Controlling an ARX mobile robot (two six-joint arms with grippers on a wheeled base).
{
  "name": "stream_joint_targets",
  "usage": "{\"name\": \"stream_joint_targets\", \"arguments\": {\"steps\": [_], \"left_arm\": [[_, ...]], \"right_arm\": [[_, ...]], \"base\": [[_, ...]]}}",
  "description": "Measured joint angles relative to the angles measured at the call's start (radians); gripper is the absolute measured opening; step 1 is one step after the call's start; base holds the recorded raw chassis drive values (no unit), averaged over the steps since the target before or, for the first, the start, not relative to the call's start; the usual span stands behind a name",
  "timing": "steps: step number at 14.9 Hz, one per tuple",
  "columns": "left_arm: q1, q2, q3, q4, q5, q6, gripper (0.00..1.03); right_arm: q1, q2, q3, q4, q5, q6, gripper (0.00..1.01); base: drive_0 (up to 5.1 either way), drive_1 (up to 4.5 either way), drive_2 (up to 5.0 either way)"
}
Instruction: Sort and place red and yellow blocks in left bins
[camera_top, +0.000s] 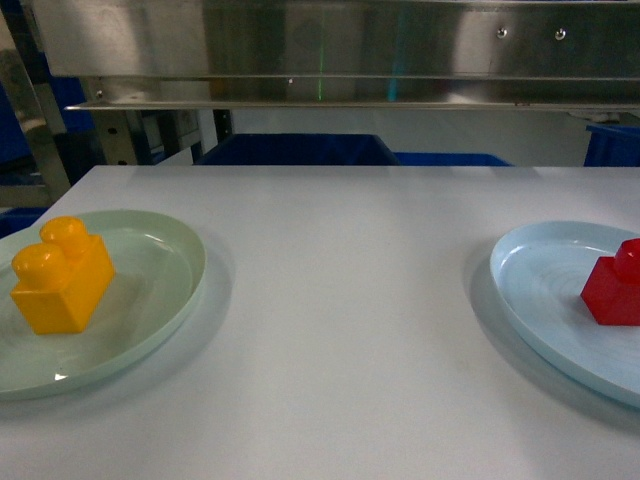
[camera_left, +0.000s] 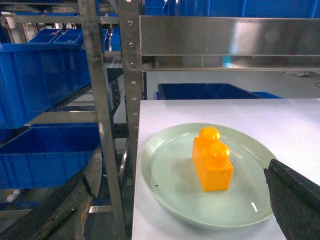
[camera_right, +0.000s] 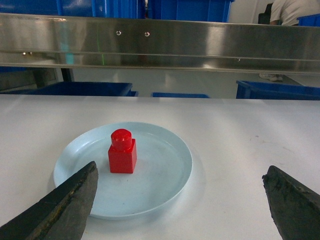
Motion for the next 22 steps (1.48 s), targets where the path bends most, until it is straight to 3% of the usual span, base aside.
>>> {"name": "stream_joint_targets", "arguments": {"steps": [13,14,17,18,19,20,22], "left_arm": [[0.000,0.000,0.000,0.000,0.000,0.000,0.98],[-0.056,0.148,0.108,0.015,-0.020,-0.002,0.98],[-0.016,0.454,0.289,0.167,0.010,-0.026,0.98],[-0.037,0.622,0.343,0.232,0.016,-0.019,0.98],[-0.044,0.790,0.408,0.266,0.063,-0.012,0.98],[-0.029,0.935,0.471,0.276,0.113,-0.004,0.98],[0.026,1.129,0.561,0.314,0.121,-0.003,0.98]], "right_arm": [[0.000,0.000,0.000,0.000,0.000,0.000,0.98],[0.035,0.192,0.064,0.109,-0.006,0.034,0.98],[0.061,0.613,0.268,0.356,0.012,0.065,0.98],[0.060,0.832,0.340,0.390,0.008,0.090,0.98],[0.059,1.034,0.404,0.396,-0.005,0.121,0.98],[0.059,1.170,0.457,0.403,-0.008,0.127,0.98],[0.059,1.321,0.535,0.423,0.000,0.114,0.98]], "base": [[0.0,0.00,0.0],[0.0,0.00,0.0],[0.0,0.00,0.0],[0.0,0.00,0.0],[0.0,0.00,0.0],[0.0,0.00,0.0],[0.0,0.00,0.0]]}}
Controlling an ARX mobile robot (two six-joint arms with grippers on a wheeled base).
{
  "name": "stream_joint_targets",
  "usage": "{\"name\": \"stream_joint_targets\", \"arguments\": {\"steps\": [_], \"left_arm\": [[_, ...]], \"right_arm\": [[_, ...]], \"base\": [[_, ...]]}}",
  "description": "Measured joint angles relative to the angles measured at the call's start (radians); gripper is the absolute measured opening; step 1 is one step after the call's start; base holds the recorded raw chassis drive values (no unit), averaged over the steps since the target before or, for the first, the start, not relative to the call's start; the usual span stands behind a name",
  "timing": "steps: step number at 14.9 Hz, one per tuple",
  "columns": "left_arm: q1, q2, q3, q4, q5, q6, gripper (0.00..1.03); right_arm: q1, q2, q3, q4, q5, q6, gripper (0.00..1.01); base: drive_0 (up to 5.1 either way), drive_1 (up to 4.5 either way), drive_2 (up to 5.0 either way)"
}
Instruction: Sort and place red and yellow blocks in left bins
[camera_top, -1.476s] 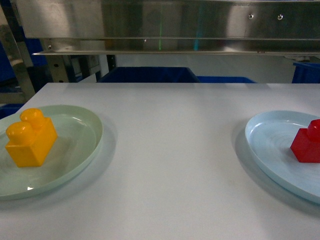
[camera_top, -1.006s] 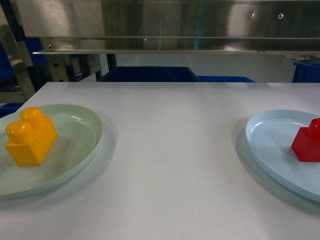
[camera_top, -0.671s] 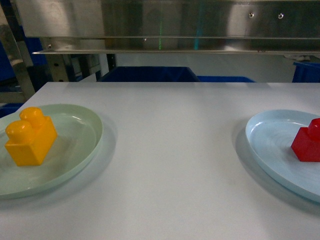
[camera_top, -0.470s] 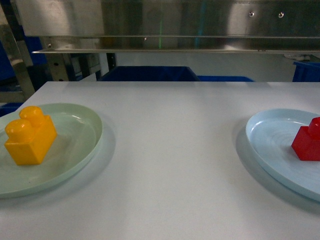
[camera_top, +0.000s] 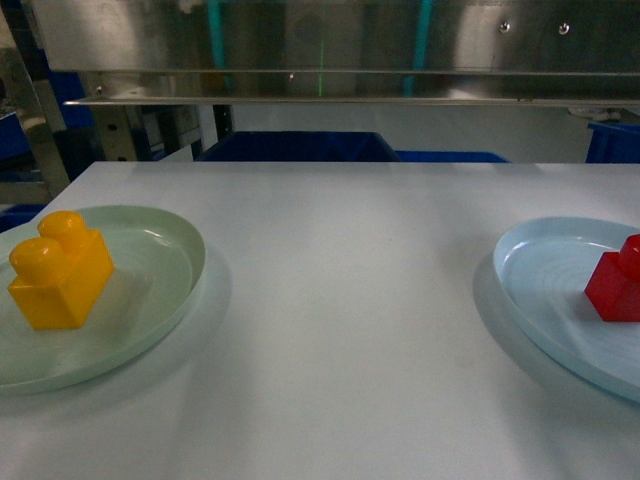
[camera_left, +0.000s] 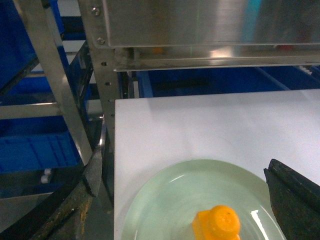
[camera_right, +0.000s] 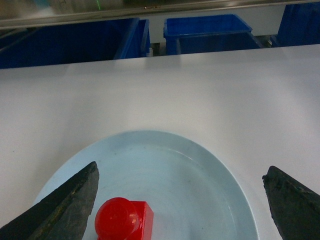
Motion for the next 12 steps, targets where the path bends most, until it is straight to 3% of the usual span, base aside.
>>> {"name": "stream_joint_targets", "arguments": {"steps": [2,6,10,12], "left_arm": [[0.020,0.002,0.005,0.008,0.001,0.000,0.98],[0.001,-0.043,-0.026,0.060,0.003,-0.001,0.98],[-0.005,-0.059,-0.037,0.054,-0.008,0.000,0.98],[-0.005,-0.059,-0.037,0.053,-0.008,0.000,0.98]], "right_arm": [[0.001,0.010,0.003,-0.027,-0.004,-0.024,0.98],[0.021,-0.006,-0.036,0.002,0.000,-0.056,0.98],[0.088,0.008,-0.053,0.042,0.039,-0.105,0.98],[0.106,0.080,-0.055,0.076,0.070,-0.108,0.98]], "base": [[0.0,0.00,0.0],[0.0,0.00,0.0],[0.0,0.00,0.0],[0.0,0.00,0.0]]}}
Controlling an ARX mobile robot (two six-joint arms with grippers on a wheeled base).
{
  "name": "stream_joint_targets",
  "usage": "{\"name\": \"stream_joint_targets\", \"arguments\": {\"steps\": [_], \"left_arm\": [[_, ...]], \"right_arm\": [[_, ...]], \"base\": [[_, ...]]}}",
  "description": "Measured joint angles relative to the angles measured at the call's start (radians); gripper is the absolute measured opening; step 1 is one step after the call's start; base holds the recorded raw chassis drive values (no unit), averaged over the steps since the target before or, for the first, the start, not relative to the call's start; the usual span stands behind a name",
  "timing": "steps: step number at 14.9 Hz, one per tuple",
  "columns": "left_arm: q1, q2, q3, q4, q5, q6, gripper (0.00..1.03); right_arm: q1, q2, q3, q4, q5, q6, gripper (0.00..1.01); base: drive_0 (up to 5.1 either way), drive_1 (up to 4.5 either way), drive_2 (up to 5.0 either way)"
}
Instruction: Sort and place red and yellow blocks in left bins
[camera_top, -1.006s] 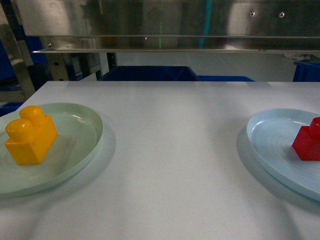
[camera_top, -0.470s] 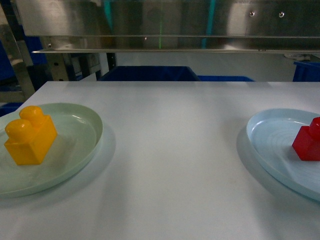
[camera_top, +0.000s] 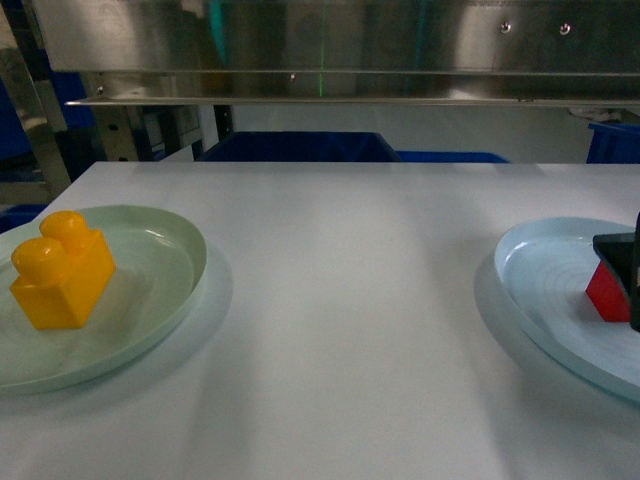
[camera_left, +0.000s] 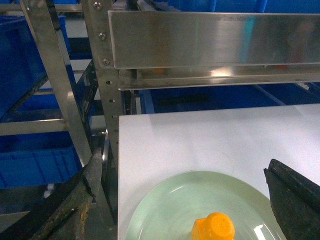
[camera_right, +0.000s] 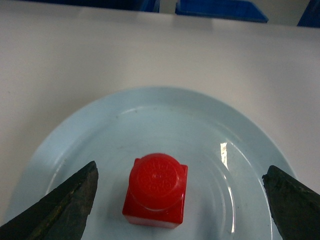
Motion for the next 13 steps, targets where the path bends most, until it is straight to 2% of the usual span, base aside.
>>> {"name": "stream_joint_targets", "arguments": {"steps": [1,5,8,11,12,13], "left_arm": [[0.000,0.000,0.000,0.000,0.000,0.000,0.98],[0.000,0.000,0.000,0.000,0.000,0.000,0.98],[0.000,0.000,0.000,0.000,0.000,0.000,0.98],[0.000,0.000,0.000,0.000,0.000,0.000,0.98],[0.000,0.000,0.000,0.000,0.000,0.000,0.98],[0.000,0.000,0.000,0.000,0.000,0.000,0.98]], "right_arm": [[-0.001,0.068,0.000,0.047,0.012,0.008,0.98],[0.000,0.132,0.000,0.110,0.016,0.023,0.97],[0.012,0.164,-0.002,0.182,0.043,0.014,0.68],[0.011,0.192,-0.032,0.231,0.032,0.010,0.37],[0.010,0.196,-0.044,0.262,0.026,0.005,0.30],[-0.018,0.193,-0.078,0.330,0.000,-0.006,0.28]], "base": [[0.0,0.00,0.0],[0.0,0.00,0.0],[0.0,0.00,0.0],[0.0,0.00,0.0],[0.0,0.00,0.0],[0.0,0.00,0.0]]}}
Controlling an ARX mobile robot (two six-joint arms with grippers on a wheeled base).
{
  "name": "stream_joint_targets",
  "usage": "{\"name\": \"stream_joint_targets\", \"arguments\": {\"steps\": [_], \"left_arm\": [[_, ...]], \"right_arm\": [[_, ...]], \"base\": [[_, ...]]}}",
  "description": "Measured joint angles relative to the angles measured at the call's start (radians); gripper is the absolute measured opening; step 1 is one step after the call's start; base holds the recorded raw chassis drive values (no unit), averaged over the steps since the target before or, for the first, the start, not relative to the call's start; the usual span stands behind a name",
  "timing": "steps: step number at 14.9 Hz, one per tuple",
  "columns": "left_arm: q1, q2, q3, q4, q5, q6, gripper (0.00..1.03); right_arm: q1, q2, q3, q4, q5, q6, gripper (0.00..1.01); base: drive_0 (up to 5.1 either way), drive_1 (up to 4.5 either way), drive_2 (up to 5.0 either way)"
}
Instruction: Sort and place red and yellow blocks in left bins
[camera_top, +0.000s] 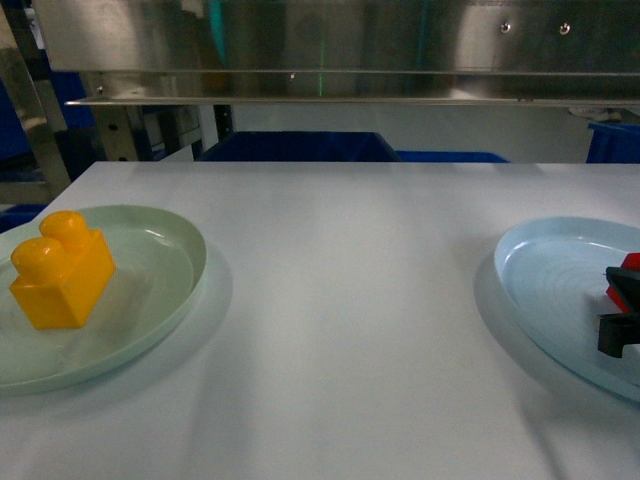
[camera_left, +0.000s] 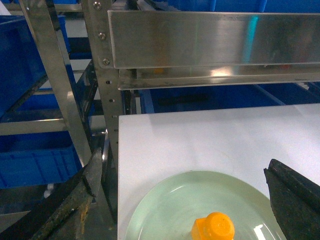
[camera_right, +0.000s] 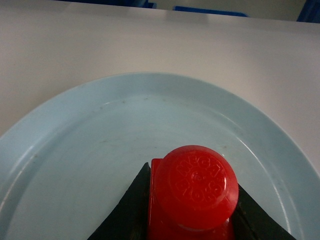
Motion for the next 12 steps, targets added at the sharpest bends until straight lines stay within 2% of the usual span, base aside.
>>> {"name": "stream_joint_targets", "arguments": {"steps": [2,5,8,10,11,12], "left_arm": [[0.000,0.000,0.000,0.000,0.000,0.000,0.98],[0.000,0.000,0.000,0.000,0.000,0.000,0.98],[0.000,0.000,0.000,0.000,-0.001,0.000,0.98],[0.000,0.000,0.000,0.000,0.000,0.000,0.98],[0.000,0.000,0.000,0.000,-0.001,0.000,0.98],[0.000,0.000,0.000,0.000,0.000,0.000,0.98]], "right_arm": [[-0.058,-0.142,-0.034,-0.053,-0.043,-0.010,0.28],[-0.126,-0.373,-0.029,-0.193,-0.097,-0.004,0.28],[-0.224,-0.693,-0.004,-0.418,-0.155,0.011,0.28],[-0.280,-0.877,0.012,-0.508,-0.193,0.025,0.28],[-0.319,-1.046,-0.025,-0.575,-0.254,0.067,0.28],[-0.313,-1.052,-0.053,-0.601,-0.254,0.073,0.28]], "base": [[0.0,0.00,0.0],[0.0,0.00,0.0],[0.0,0.00,0.0],[0.0,0.00,0.0],[0.0,0.00,0.0],[0.0,0.00,0.0]]}}
